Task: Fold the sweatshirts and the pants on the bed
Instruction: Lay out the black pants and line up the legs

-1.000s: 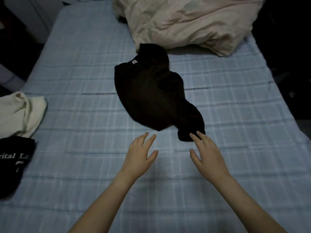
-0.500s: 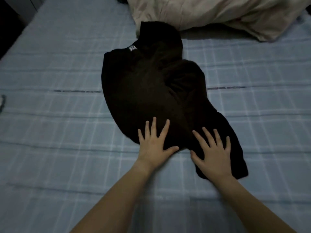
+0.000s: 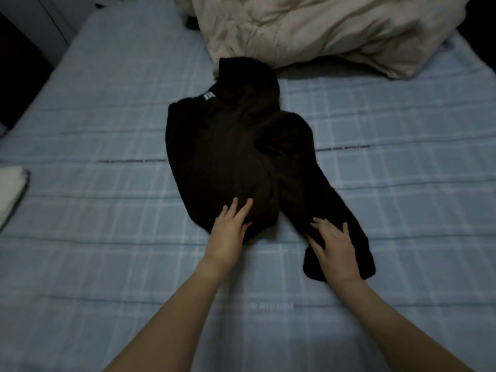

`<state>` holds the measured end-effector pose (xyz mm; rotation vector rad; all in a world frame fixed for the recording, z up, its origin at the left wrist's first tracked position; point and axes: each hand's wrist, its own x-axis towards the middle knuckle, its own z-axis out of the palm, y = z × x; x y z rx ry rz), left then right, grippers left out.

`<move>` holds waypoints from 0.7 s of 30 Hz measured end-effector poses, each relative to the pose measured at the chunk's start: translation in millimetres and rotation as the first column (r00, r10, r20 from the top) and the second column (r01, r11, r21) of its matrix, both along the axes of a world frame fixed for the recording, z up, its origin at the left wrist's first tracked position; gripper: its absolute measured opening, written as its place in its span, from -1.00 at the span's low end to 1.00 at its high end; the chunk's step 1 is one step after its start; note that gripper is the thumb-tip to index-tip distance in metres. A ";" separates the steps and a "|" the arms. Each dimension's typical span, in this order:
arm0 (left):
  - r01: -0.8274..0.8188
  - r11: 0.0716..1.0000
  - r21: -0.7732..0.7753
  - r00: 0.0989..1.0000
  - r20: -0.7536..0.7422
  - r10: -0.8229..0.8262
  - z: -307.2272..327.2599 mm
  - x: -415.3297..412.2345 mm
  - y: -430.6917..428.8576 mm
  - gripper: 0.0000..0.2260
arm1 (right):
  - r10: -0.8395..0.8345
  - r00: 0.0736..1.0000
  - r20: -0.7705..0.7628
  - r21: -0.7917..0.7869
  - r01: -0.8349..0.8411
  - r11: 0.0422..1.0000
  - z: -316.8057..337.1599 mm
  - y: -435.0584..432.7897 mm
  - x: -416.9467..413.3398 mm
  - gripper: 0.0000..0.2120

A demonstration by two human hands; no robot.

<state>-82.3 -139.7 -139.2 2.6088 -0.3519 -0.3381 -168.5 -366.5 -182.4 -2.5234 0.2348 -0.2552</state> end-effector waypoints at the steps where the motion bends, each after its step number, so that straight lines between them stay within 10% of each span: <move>1: -0.016 1.000 0.005 1.000 0.005 0.016 15.0 -4.7 6.5 -0.52 | -0.005 1.000 0.004 0.024 0.005 1.000 14.3 0.7 -7.4 -0.70; 15: 0.239 0.886 0.397 0.968 -0.171 -0.184 82.0 -213.2 114.1 -0.48 | 0.104 0.993 -0.058 -0.291 -0.116 0.950 106.5 63.0 -253.6 -0.44; 21: 0.416 0.816 0.401 0.897 -0.329 -0.296 44.8 -302.3 156.9 -0.46 | 0.073 0.937 -0.343 -0.264 -0.170 0.949 87.9 116.4 -338.7 -0.45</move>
